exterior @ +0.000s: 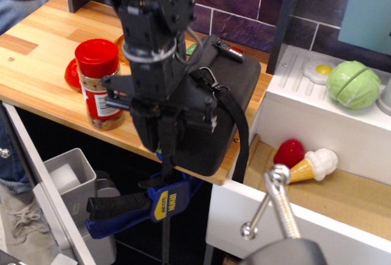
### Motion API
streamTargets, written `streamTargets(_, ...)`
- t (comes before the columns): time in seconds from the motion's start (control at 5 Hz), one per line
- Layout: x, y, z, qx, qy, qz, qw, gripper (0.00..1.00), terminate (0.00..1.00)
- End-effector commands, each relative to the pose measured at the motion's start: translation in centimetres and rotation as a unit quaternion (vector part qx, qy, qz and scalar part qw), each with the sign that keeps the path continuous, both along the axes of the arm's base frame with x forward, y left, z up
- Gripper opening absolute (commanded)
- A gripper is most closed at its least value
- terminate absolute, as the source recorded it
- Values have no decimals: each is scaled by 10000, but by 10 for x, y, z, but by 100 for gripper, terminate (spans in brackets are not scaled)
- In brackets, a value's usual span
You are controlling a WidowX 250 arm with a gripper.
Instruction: Unzip zipper bag
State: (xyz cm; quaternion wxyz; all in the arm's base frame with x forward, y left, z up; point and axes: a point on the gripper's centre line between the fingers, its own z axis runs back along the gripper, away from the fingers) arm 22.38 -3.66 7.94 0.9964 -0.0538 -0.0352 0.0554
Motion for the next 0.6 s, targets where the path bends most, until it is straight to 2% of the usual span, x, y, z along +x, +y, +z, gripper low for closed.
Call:
streamTargets(0.0, 44, -7, 76, -514, -1090, 462, 9916, 0, 0)
streamTargets(0.2, 54, -8, 90, -677, -1013, 673, 9903, 0, 0)
streamTargets(0.4, 59, -9, 88, -589, -718, 711, 9931, 0, 100)
